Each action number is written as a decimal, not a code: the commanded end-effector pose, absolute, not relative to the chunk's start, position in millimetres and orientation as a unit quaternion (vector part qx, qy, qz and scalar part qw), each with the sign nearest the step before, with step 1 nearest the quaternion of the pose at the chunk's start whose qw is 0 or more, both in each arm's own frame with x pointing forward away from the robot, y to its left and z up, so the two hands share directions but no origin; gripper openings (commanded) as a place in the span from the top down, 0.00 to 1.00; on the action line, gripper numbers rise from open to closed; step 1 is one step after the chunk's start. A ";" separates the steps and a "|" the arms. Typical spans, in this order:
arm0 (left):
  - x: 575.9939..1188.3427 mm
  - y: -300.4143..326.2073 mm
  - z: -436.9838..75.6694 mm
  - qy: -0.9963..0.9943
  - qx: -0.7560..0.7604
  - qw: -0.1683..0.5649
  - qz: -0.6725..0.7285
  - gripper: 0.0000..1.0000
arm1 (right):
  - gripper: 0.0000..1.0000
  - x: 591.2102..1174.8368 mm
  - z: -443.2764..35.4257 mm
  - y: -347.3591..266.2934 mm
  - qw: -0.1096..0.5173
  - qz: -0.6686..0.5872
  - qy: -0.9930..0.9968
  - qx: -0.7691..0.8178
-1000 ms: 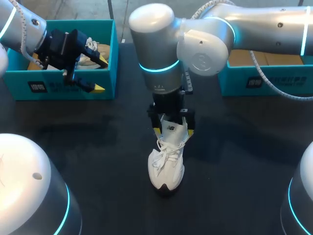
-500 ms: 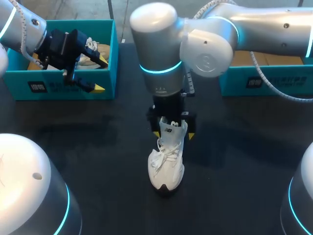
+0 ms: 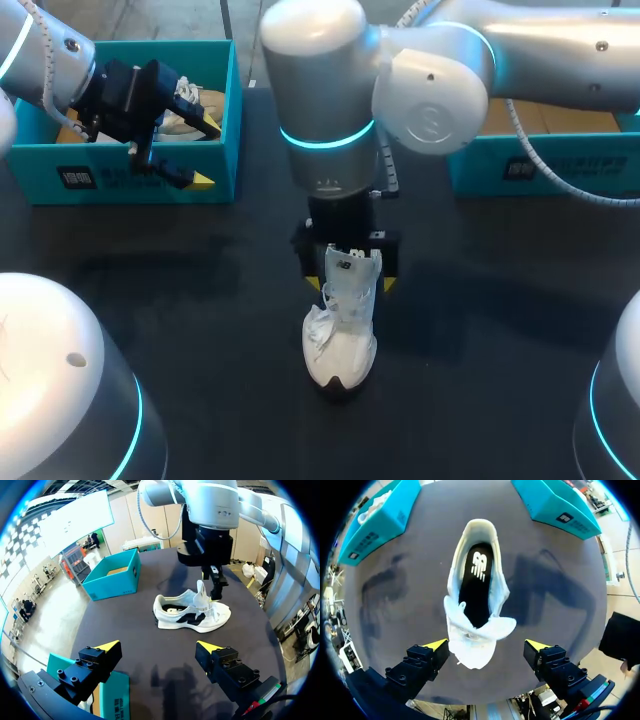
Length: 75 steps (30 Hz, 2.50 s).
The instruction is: Take the shoe out of the shoebox, open the shoe tongue, remove and reinsert the insole, then place the shoe into the shoebox
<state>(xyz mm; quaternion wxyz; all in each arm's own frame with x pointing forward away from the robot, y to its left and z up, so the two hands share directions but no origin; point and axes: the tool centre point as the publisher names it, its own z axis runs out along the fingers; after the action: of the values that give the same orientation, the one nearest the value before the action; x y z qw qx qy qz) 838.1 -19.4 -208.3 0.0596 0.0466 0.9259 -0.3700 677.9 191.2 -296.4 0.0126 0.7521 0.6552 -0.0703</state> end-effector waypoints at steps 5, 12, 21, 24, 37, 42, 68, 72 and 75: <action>837.6 -19.2 -208.1 0.926 0.047 0.060 -0.369 0.00 | 0.52 664.9 -306.1 207.3 0.024 -0.051 0.589 0.806; 837.6 -19.2 -208.1 0.926 0.047 0.060 -0.369 0.00 | 0.55 667.8 -309.8 209.6 0.020 -0.045 0.587 0.808; 837.6 -19.2 -208.1 0.926 0.047 0.060 -0.369 0.00 | 0.52 697.5 -322.0 210.2 0.021 -0.037 0.599 0.799; 837.6 -19.2 -208.1 0.926 0.047 0.060 -0.369 0.00 | 0.55 707.4 -325.9 207.3 0.025 -0.039 0.601 0.798; 837.6 -19.2 -208.1 0.926 0.047 0.060 -0.369 0.00 | 0.61 716.7 -319.7 189.0 0.050 -0.044 0.595 0.801; 837.6 -19.2 -208.1 0.926 0.047 0.060 -0.369 0.00 | 0.56 715.0 -309.6 187.9 0.060 -0.036 0.595 0.801; 837.6 -19.2 -208.1 0.926 0.047 0.060 -0.369 0.00 | 0.81 738.0 -326.1 193.3 0.059 -0.021 0.620 0.782; 837.6 -19.2 -208.1 0.926 0.047 0.060 -0.369 0.00 | 0.75 737.4 -315.4 187.4 0.070 -0.013 0.622 0.780; 837.6 -19.2 -208.1 0.926 0.047 0.060 -0.369 0.00 | 0.73 739.7 -318.5 185.6 0.072 -0.016 0.627 0.775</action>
<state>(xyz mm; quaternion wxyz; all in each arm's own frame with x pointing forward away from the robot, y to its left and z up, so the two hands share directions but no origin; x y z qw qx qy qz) 838.1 -19.4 -208.3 0.0597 0.0466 0.9259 -0.3700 744.2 185.2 -318.3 0.0664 0.7622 0.6436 -0.0225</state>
